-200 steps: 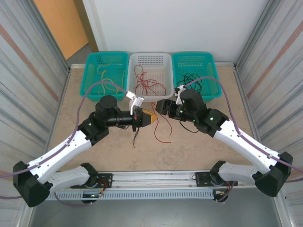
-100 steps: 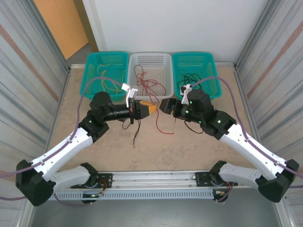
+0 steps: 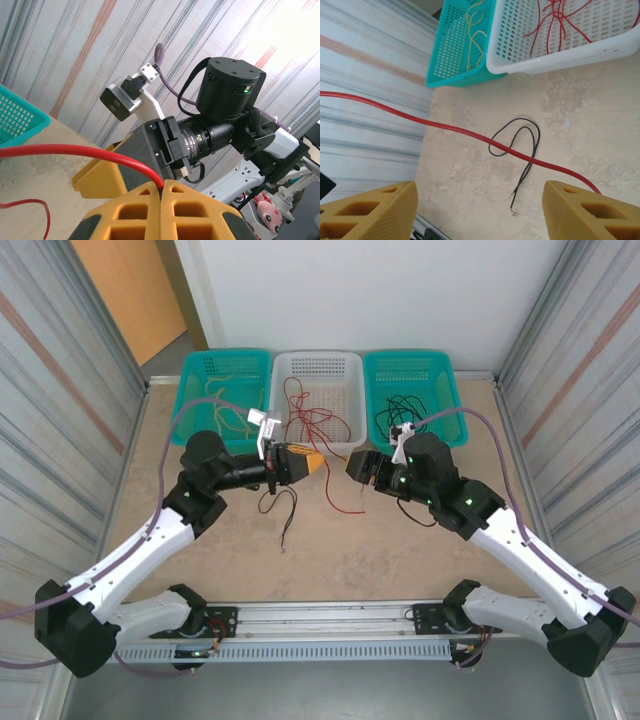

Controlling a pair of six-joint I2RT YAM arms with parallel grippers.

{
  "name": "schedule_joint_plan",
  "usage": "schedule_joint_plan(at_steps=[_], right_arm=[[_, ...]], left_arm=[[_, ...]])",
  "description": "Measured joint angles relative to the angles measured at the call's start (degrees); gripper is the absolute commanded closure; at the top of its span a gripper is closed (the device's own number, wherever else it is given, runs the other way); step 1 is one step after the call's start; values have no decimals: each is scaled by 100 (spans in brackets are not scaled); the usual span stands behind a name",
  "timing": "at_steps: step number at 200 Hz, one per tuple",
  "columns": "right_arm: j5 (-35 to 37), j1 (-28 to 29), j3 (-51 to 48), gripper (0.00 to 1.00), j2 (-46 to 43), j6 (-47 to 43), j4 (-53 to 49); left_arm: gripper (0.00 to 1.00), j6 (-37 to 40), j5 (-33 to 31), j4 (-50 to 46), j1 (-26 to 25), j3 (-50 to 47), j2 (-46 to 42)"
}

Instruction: Untangle the cables

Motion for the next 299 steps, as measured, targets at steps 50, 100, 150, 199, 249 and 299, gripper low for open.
schedule_joint_plan(at_steps=[50,100,150,199,249,299], right_arm=[[-59,-111,-11,33,-146,-22,46],[-151,-111,-63,32,-103,-111,205],[-190,-116,-94,39,409,-166,275],[-179,-136,-459,40,452,-197,372],[-162,-516,-1038,42,520,-210,494],[9,-610,-1386,44,442,-92,435]], left_arm=[[100,-269,184,157,87,175,286],[100,-538,376,321,87,614,380],[100,-675,505,411,87,811,363],[100,-704,527,402,131,1025,363],[100,-706,573,426,267,1204,385],[100,-468,573,164,387,1768,833]])
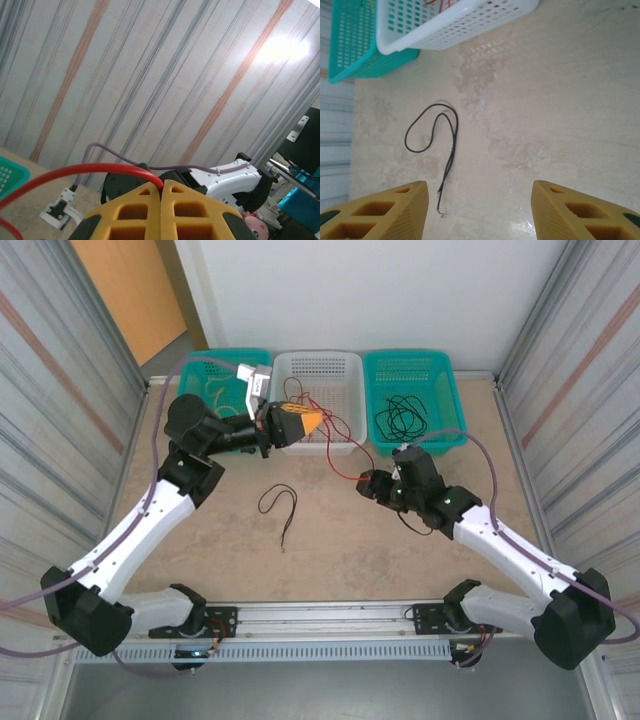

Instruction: Untangle the cables

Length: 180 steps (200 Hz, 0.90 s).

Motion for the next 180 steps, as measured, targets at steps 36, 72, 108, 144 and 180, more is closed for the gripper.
schedule_joint_plan(at_steps=[36,72,108,144,180], right_arm=[[254,0,-212,44,-503,107,-236],[435,0,-275,43,-791,142,-444],[470,20,-275,44,-732,144,-503],[603,267,-275,44,-570,144,-514],[625,363,-273,44,-511,140,-540]], left_arm=[[100,634,-463,-752,50,511,234],[100,1231,-1338,-1482,151,1172,614],[100,1497,-2142,-1810,417,1696,1370],[97,927,-2323,-1506,953,1700,2411],[39,382,-2315,-1445,1200,1904,3510]])
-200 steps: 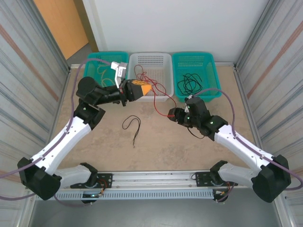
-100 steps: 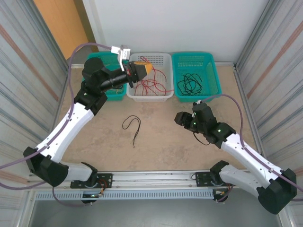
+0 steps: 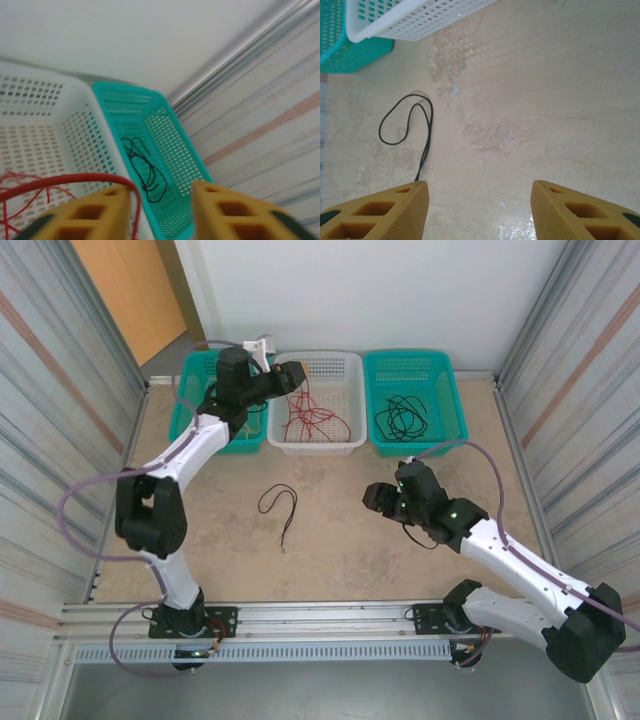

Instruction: Untangle the cables

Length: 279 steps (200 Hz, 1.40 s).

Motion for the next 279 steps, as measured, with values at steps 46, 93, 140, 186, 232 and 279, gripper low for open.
schedule_joint_plan(at_steps=[46,93,140,186,232,279], right_arm=[[131,55,146,44,0,-15,-175],[127,83,330,44,448,-24,-170],[133,367,824,42,719,-168,-138],[264,595,942,39,675,-284,-219],[278,595,881,40,636,-282,-210],[278,708,1054,40,846,-282,-131]], left_arm=[[27,-184,201,-308,-17,-129,-9],[9,356,-422,-1226,-26,-1467,-2277],[1,949,-503,-2092,-221,-2275,-3049],[8,1342,-1351,-3606,-514,-3412,-3941],[26,1316,-1377,-4076,-501,-4081,-3554],[49,1080,-1510,-3893,-501,-4094,-2396]])
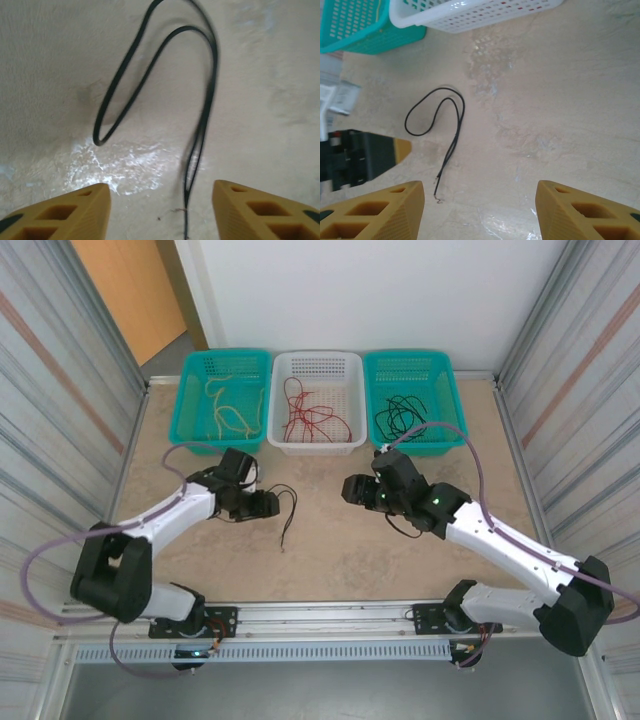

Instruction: Untangle the cables

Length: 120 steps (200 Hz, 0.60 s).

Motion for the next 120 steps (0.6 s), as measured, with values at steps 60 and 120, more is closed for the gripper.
schedule_joint_plan(at_steps=[60,120], right_arm=[[0,72,9,40,33,0,28],[0,72,9,40,31,-2,28]], left_arm=[[60,-337,-584,365,11,310,748],[95,-476,-796,684,55,476,1117]])
